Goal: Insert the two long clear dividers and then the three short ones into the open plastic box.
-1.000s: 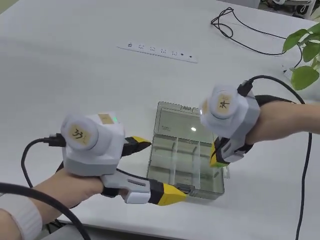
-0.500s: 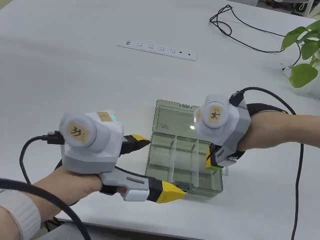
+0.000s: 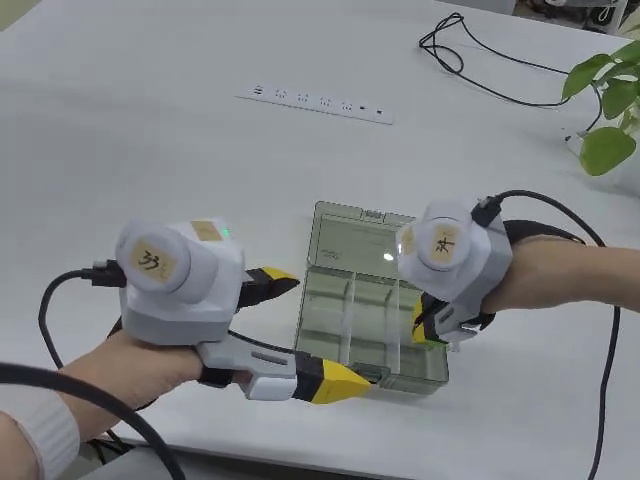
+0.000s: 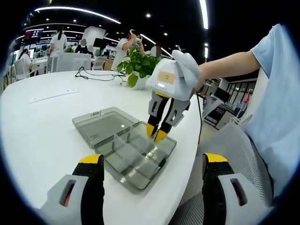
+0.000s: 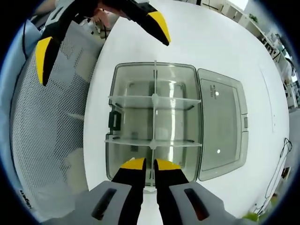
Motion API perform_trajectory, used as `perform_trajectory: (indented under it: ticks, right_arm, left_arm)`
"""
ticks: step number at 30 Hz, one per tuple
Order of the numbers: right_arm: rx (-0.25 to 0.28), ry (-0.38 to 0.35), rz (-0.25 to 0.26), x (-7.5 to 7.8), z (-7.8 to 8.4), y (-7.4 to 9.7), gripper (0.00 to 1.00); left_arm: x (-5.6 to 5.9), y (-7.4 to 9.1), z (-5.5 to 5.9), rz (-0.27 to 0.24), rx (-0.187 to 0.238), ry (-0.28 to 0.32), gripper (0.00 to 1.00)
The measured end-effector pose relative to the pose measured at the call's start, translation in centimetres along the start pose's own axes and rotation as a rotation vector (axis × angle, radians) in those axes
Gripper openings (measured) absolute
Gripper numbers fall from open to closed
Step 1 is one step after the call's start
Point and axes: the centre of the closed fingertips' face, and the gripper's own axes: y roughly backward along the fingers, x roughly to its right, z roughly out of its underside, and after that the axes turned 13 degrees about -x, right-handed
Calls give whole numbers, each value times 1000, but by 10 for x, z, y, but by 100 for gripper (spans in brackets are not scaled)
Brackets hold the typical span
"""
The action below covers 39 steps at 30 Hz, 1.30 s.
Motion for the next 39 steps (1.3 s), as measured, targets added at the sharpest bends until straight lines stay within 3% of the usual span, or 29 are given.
perform_trajectory:
  ticks: [7,14,20,22,23,26,28,30,33,35,37,39]
  right_arm:
    - [197,-115,19,-9,-2,28,26]
    - [330,-224,74,-22,13,43,44]
    - [456,-398,130,-39,31,51,63]
    - [490,-421,160,-42,34,53,67]
    - [518,-472,199,-39,37,55,69]
    - [606,-621,200,-42,42,58,70]
    - [645,-660,227,-44,44,61,70]
    - [665,-699,237,-46,45,63,73]
    - [715,-736,263,-48,46,66,85]
    - [707,-747,263,-51,46,63,92]
    - [722,-756,299,-50,47,65,99]
    - [741,-775,306,-53,47,69,100]
  left_arm:
    - [-2,12,6,-18,15,36,89]
    - [-3,23,6,-60,45,58,93]
    - [0,29,6,-110,49,33,95]
    - [0,31,7,-119,51,31,96]
    - [0,31,8,-116,51,36,96]
    - [1,31,10,-125,42,40,96]
    - [1,32,10,-131,33,39,96]
    - [2,33,9,-142,30,36,97]
    - [2,33,7,-154,33,30,100]
    - [1,35,6,-181,32,15,100]
    - [4,35,7,-176,27,8,100]
    - [6,34,10,-175,7,-8,100]
